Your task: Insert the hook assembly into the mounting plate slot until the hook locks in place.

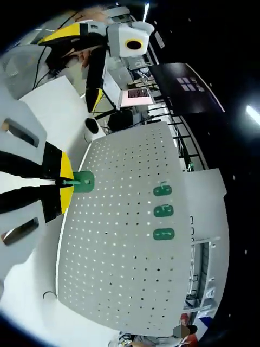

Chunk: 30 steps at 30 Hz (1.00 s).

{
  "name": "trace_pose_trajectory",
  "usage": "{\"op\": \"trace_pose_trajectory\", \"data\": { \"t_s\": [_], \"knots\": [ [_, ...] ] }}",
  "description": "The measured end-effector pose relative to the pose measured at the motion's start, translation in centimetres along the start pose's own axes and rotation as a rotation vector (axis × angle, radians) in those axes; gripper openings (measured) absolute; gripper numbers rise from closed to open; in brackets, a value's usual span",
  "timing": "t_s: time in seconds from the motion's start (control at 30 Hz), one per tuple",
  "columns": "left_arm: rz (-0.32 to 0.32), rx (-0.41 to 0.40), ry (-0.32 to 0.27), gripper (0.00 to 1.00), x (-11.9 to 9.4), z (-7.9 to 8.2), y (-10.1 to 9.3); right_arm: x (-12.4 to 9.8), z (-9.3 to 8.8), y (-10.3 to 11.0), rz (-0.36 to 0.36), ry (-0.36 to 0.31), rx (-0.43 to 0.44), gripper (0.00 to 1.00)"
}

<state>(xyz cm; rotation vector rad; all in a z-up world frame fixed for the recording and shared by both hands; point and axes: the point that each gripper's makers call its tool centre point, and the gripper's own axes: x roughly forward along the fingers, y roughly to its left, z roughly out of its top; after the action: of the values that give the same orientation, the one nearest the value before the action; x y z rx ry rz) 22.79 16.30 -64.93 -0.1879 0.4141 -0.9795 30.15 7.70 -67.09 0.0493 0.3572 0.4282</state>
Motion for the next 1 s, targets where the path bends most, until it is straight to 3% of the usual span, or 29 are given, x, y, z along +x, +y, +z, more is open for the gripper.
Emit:
{"op": "trace_pose_trajectory", "data": {
  "t_s": [0.27,0.33,0.37,0.47,0.53,0.67,0.87,1.0],
  "knots": [
    [0.08,0.03,-0.053,1.0,-1.2,-0.2,0.9,0.7,1.9,-2.5,-0.06,-0.053,0.006,0.0],
    [0.114,0.019,-0.038,1.0,-1.3,-0.7,1.6,1.0,2.1,-3.3,-0.073,-0.054,0.019,0.0],
    [0.165,0.028,-0.014,1.0,-1.6,-1.4,2.7,1.1,2.1,-4.0,-0.095,-0.055,0.022,0.0],
    [0.199,0.075,0.019,1.0,-2.0,-2.2,3.6,1.4,1.9,-5.4,-0.122,-0.05,0.059,0.0],
    [0.201,0.072,0.011,1.0,-2.3,-2.1,3.8,1.6,2.1,-6.2,-0.139,-0.053,0.051,0.0],
    [0.22,0.057,-0.065,1.0,-2.9,-1.0,4.4,1.8,2.9,-7.2,-0.169,-0.085,0.044,0.0],
    [0.234,0.058,-0.084,1.0,-3.0,-0.8,4.7,2.6,3.5,-9.0,-0.218,-0.102,0.034,0.0],
    [0.23,0.053,-0.078,1.0,-2.9,-1.3,4.7,2.9,5.3,-9.9,-0.251,-0.152,0.066,0.0]
  ]
}}
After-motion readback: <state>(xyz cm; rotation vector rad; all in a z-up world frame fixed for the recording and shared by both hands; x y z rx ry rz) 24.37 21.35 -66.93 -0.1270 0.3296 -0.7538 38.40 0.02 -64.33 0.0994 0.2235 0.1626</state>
